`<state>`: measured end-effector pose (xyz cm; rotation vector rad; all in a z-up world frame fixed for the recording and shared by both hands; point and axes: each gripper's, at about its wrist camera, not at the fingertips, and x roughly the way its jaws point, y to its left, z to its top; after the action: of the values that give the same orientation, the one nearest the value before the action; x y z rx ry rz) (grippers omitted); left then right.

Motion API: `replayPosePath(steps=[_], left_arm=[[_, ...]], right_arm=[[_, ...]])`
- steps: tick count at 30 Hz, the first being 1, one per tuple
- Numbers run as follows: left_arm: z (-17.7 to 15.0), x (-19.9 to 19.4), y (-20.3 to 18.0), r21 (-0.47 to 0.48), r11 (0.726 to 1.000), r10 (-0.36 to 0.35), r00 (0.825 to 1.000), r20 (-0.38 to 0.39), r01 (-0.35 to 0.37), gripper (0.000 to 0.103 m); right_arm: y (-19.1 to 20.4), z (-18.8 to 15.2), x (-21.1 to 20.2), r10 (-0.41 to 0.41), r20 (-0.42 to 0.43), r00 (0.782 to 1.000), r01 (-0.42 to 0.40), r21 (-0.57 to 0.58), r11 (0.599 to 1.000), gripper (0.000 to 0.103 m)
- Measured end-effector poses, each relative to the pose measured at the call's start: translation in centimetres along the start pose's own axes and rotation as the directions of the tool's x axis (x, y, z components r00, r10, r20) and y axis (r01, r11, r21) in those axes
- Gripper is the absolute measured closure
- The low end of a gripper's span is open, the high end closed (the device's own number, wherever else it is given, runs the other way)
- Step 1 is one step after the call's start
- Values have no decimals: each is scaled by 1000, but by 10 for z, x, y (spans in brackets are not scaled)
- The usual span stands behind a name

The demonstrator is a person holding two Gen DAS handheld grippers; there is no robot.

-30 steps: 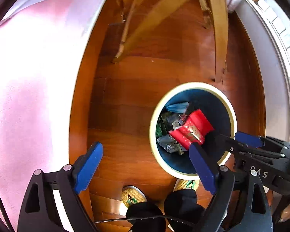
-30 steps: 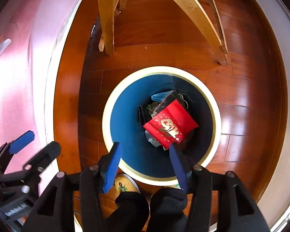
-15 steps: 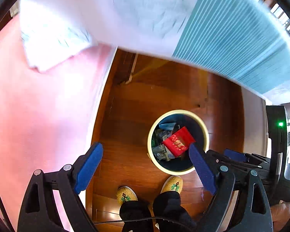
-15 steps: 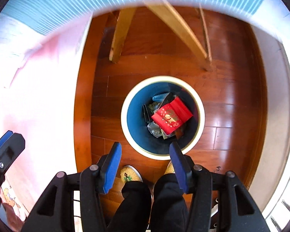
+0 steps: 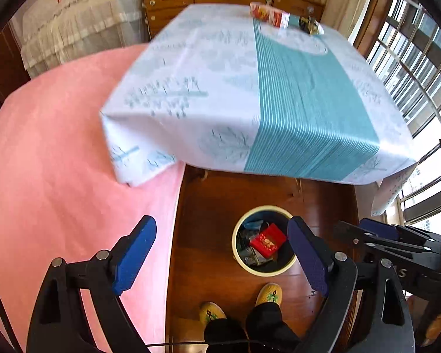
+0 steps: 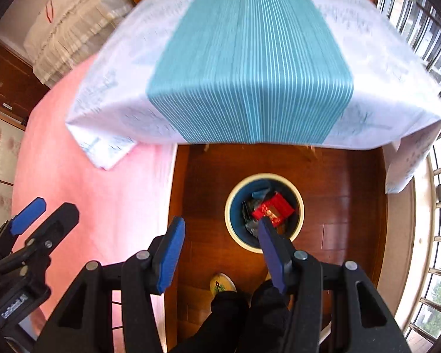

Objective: Collect trash
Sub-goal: 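Raise both tools back toward the table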

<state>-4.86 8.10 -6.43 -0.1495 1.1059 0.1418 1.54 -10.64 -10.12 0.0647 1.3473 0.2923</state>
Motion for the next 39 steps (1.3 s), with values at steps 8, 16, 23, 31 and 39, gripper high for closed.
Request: replayPosePath(steps=[8, 16, 23, 31, 39], left_arm=[[49, -62, 0, 45, 999, -19, 990, 140, 13, 14], [99, -93, -12, 95, 995, -23, 969, 245, 0, 14], [158, -87, -27, 118, 992, 18, 957, 290, -54, 14], [269, -29, -71, 42, 996, 60, 963, 263, -73, 14], [381, 50, -134, -43, 999, 34, 986, 161, -27, 14]], right_arm=[[25, 34, -75, -9, 163, 987, 8, 3, 1000, 51], [24, 82, -129, -67, 322, 944, 75, -12, 997, 51], [-5, 144, -141, -68, 409, 910, 85, -24, 996, 46], [-58, 260, -111, -13, 417, 909, 82, -149, 985, 43], [-115, 387, -61, 33, 326, 945, 49, -240, 970, 37]])
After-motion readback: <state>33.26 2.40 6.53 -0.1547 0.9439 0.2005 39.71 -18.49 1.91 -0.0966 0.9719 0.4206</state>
